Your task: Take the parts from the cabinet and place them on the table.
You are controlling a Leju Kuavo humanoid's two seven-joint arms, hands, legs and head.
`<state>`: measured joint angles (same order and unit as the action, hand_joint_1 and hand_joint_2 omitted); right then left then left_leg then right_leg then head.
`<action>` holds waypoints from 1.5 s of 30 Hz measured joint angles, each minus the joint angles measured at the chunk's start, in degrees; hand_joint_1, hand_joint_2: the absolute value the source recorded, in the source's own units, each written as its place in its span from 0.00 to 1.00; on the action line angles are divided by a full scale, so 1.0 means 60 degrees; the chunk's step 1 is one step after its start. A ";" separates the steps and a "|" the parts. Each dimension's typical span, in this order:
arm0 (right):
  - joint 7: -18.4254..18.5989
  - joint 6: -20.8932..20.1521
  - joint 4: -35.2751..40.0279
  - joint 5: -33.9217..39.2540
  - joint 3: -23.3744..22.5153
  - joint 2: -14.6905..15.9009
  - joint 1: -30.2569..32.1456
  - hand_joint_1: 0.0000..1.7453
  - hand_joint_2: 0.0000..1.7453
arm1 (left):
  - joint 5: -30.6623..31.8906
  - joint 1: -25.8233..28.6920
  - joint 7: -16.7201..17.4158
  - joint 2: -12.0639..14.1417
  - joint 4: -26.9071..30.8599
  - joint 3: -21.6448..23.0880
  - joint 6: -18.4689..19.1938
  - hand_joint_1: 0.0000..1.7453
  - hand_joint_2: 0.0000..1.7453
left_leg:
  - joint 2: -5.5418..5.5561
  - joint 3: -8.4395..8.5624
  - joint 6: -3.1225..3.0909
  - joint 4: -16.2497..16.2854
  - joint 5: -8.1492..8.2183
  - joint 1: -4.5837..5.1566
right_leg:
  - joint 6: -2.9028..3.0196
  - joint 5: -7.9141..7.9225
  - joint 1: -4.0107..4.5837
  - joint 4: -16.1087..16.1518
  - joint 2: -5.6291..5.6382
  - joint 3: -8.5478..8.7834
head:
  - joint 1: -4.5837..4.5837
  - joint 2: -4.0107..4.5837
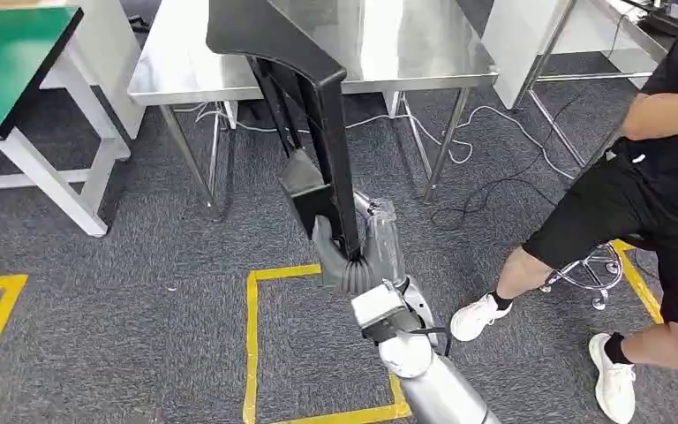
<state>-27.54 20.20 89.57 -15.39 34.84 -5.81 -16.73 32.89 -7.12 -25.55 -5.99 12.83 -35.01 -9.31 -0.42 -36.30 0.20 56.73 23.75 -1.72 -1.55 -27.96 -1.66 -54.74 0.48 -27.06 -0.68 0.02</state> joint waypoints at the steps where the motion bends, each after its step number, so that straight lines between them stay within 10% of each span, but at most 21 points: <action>1: -0.0004 -0.0007 0.0000 -0.0004 0.0007 0.0000 0.0004 1.00 1.00 | -0.0011 0.0003 -0.0011 0.0000 -0.0004 0.0000 -0.0022 0.00 1.00 | 0.0033 0.0065 -0.0137 -0.0044 -0.0048 0.0038 | -0.0127 0.0073 0.0047 -0.0091 0.0001 0.0023 | -0.0011 0.0004; 3: -0.0004 -0.0015 0.0004 0.0004 -0.0011 0.0000 -0.0023 1.00 1.00 | -0.0015 0.0003 -0.0033 -0.0004 0.0000 0.0000 -0.0025 0.00 1.00 | 0.0091 0.0460 -0.0362 -0.0130 -0.0089 0.0021 | -0.0147 -0.0198 0.0005 -0.0286 -0.0029 0.0015 | 0.0004 0.0004; 7: 0.0000 -0.0055 -0.0015 0.0018 -0.0007 0.0037 -0.0030 1.00 1.00 | -0.0029 -0.0014 -0.0029 0.0004 0.0000 -0.0004 -0.0040 0.00 1.00 | 0.0145 0.0561 -0.0628 -0.0099 0.0077 0.0210 | 0.0006 -0.1114 -0.0027 -0.2901 -0.0038 -0.1654 | 0.0091 0.0004; 9: 0.0004 -0.0066 -0.0033 0.0022 -0.0007 0.0058 0.0001 1.00 1.00 | -0.0033 0.0014 -0.0029 0.0000 0.0000 -0.0004 -0.0040 0.00 1.00 | 0.0200 0.0699 -0.0624 -0.0095 0.0205 0.0270 | -0.0100 -0.0893 -0.0013 -0.2546 -0.0041 -0.1867 | 0.0113 0.0004; 11: 0.0004 -0.0069 -0.0033 0.0033 -0.0011 0.0058 -0.0008 1.00 1.00 | -0.0033 0.0010 -0.0026 -0.0018 0.0000 -0.0004 -0.0036 0.00 1.00 | 0.0252 0.0920 -0.0591 -0.0093 0.0356 0.0313 | -0.0288 -0.0072 0.0012 -0.1069 -0.0041 -0.1419 | 0.0117 0.0004; 12: 0.0004 -0.0069 -0.0036 0.0029 -0.0007 0.0066 0.0009 1.00 1.00 | -0.0036 0.0018 -0.0029 -0.0025 -0.0004 -0.0004 -0.0036 0.00 1.00 | 0.0264 0.0995 -0.0546 -0.0106 0.0490 0.0328 | -0.0209 0.0727 0.0064 -0.0164 -0.0075 -0.1088 | 0.0128 0.0000; 15: 0.0007 -0.0080 -0.0055 0.0025 -0.0007 0.0080 -0.0033 1.00 1.00 | -0.0051 -0.0004 -0.0029 -0.0025 -0.0004 -0.0004 -0.0040 0.00 1.00 | 0.0260 0.1094 -0.0358 -0.0149 0.0554 0.0322 | 0.0211 0.0608 0.0256 -0.0055 -0.0093 -0.1082 | 0.0073 0.0004; 18: 0.0004 -0.0084 -0.0044 0.0022 -0.0014 0.0047 -0.0030 1.00 1.00 | -0.0051 0.0003 -0.0029 -0.0015 0.0004 -0.0004 -0.0047 0.00 1.00 | 0.0192 0.1059 -0.0244 0.0181 0.0708 0.0288 | 0.0464 0.0543 0.0058 0.0074 -0.0046 -0.0754 | 0.0110 0.0004; 21: 0.0004 -0.0084 -0.0047 0.0018 -0.0011 -0.0007 -0.0074 1.00 1.00 | -0.0051 -0.0011 -0.0029 -0.0015 0.0004 -0.0004 -0.0047 0.00 1.00 | 0.0142 -0.0076 -0.0070 0.2193 0.1329 0.0172 | 0.0608 0.0374 0.0072 0.0075 -0.0055 -0.0535 | 0.0051 0.0004; 24: 0.0004 -0.0087 -0.0058 0.0018 -0.0011 -0.0004 -0.0022 1.00 1.00 | -0.0051 0.0036 -0.0029 -0.0015 0.0000 -0.0004 -0.0047 0.00 1.00 | 0.0111 -0.0912 0.0045 0.2845 0.1502 0.0078 | 0.0543 0.0142 0.0064 0.0071 0.0005 -0.0272 | 0.0048 0.0004; 28: 0.0004 -0.0087 -0.0066 0.0022 -0.0011 0.0000 -0.0043 1.00 1.00 | -0.0051 0.0057 -0.0029 0.0004 -0.0011 -0.0004 -0.0047 0.00 1.00 | 0.0052 -0.0197 -0.0045 0.0145 -0.0498 0.0045 | 0.0364 -0.0282 0.0097 0.0053 0.0017 0.0193 | 0.0026 0.0004; 32: 0.0004 -0.0095 -0.0058 0.0025 -0.0004 -0.0033 -0.0074 1.00 1.00 | -0.0051 0.0020 -0.0029 -0.0004 -0.0004 -0.0004 -0.0047 0.00 1.00 | 0.0082 0.0019 -0.0382 0.0069 -0.0153 0.0168 | 0.0043 -0.0345 0.0195 0.0099 0.0036 0.0403 | 0.0048 0.0000; 34: 0.0004 -0.0095 -0.0044 0.0025 -0.0007 -0.0033 -0.0097 1.00 1.00 | -0.0051 0.0022 -0.0033 -0.0007 -0.0004 -0.0004 -0.0047 0.00 1.00 | 0.0115 0.0368 -0.0514 -0.0079 -0.0157 0.0136 | 0.0048 -0.0549 0.0192 -0.0503 0.0012 0.0157 | 0.0040 0.0004; 38: 0.0004 -0.0095 -0.0055 0.0022 -0.0011 0.0007 -0.0072 1.00 1.00 | -0.0051 -0.0003 -0.0033 0.0000 -0.0004 -0.0004 -0.0047 0.00 1.00 | 0.0176 0.0565 -0.0587 -0.0078 0.0124 0.0156 | 0.0132 -0.1425 0.0179 -0.3315 0.0009 -0.1945 | 0.0099 0.0000; 40: 0.0004 -0.0095 -0.0055 0.0022 -0.0011 0.0029 -0.0054 1.00 1.00 | -0.0051 0.0032 -0.0033 -0.0007 -0.0004 -0.0007 -0.0033 0.00 1.00 | 0.0223 0.0792 -0.0548 -0.0076 0.0311 0.0161 | -0.0041 -0.1127 0.0182 -0.2674 0.0006 -0.2108 | 0.0117 0.0004; 43: 0.0004 -0.0095 -0.0062 0.0022 -0.0011 0.0044 -0.0058 1.00 1.00 | -0.0051 0.0030 -0.0047 -0.0029 -0.0007 -0.0004 -0.0029 0.00 1.00 | 0.0245 0.1107 -0.0435 -0.0090 0.0607 0.0169 | -0.0267 0.0622 0.0195 -0.0371 -0.0074 -0.1652 | 0.0175 0.0004; 45: 0.0011 -0.0095 -0.0077 0.0025 -0.0007 0.0051 -0.0056 1.00 1.00 | -0.0051 0.0014 -0.0062 -0.0025 -0.0004 -0.0004 -0.0022 0.00 1.00 | 0.0252 0.1228 -0.0307 -0.0098 0.0852 0.0265 | 0.0081 0.0675 0.0251 -0.0224 -0.0126 -0.1467 | 0.0182 0.0004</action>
<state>-27.47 19.63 89.11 -15.23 34.80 -5.51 -17.07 32.59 -7.03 -25.92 -6.14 12.81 -35.04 -9.44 1.09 -28.93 -1.65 56.14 28.86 -0.13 -1.07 -23.91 -0.15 -56.08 -0.28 -35.86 0.42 0.04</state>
